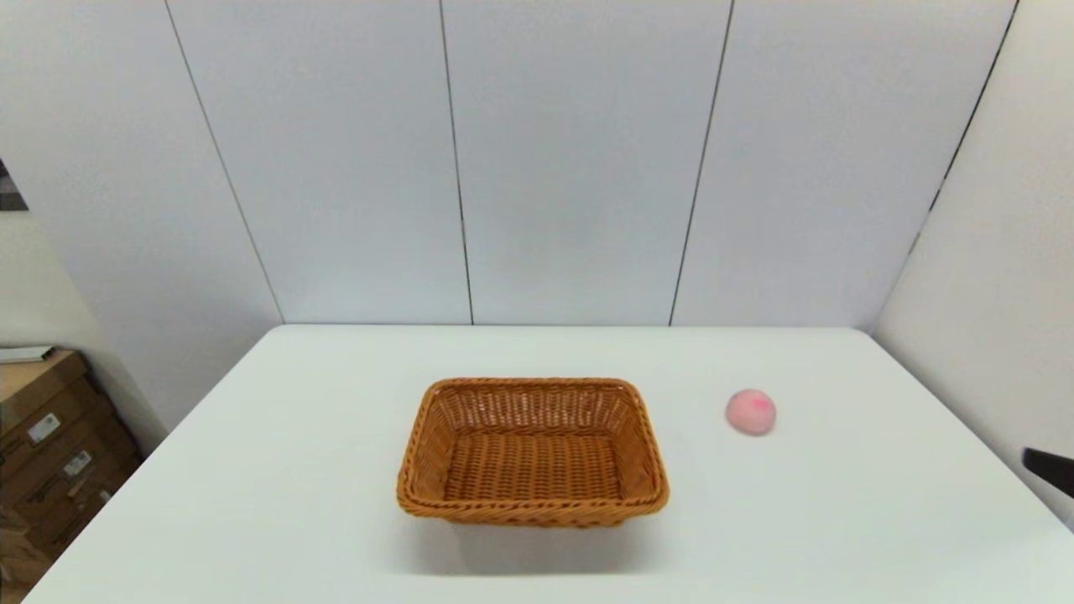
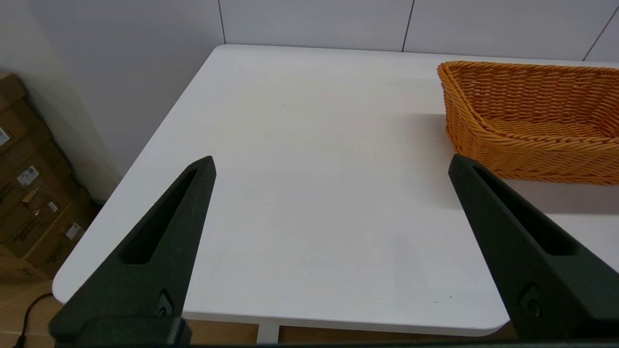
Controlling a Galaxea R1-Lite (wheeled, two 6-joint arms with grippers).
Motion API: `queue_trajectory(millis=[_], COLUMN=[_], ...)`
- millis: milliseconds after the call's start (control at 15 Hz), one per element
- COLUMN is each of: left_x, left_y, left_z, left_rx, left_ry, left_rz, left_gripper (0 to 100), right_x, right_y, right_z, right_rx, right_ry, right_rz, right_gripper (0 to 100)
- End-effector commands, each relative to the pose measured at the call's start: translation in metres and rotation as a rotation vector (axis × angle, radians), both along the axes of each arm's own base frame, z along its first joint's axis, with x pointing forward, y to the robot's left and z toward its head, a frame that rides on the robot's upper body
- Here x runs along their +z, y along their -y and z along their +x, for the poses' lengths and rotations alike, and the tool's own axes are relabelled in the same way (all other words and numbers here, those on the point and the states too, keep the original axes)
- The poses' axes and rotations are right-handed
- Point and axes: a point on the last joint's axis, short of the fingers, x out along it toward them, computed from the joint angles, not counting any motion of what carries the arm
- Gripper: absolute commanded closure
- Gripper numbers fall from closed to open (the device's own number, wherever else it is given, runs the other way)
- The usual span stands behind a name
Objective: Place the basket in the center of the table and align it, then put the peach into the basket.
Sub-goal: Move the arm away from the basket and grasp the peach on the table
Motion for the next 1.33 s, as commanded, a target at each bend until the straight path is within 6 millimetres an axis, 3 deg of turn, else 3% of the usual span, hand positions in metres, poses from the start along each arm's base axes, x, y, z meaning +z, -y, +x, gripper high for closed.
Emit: queue_trajectory(millis=[67, 333, 667, 1000, 1333], left_x=[0.000, 0.000, 0.000, 0.000, 0.000], left_y=[0.000, 0.000, 0.000, 0.000, 0.000], left_z=[0.000, 0.000, 0.000, 0.000, 0.000], left_rx=[0.001, 0.001, 0.001, 0.001, 0.001], left_ry=[0.001, -0.001, 0.001, 0.001, 0.001], left_rz=[-0.002, -0.002, -0.002, 0.000, 0.000], left_gripper=[0, 0, 0, 0, 0], right_x=[-0.029, -0.077, -0.099, -0.100, -0.136], right_y=[-0.057, -0.080, -0.065, -0.029, -0.030], right_z=[0.195, 0.256, 0.299, 0.309, 0.311], right_rx=[0.034, 0.033, -0.070, -0.144, -0.132], right_ry=[-0.304, -0.327, -0.323, -0.333, -0.489], right_rz=[0.077, 0.097, 0.119, 0.096, 0.020], right_gripper=[0, 0, 0, 0, 0])
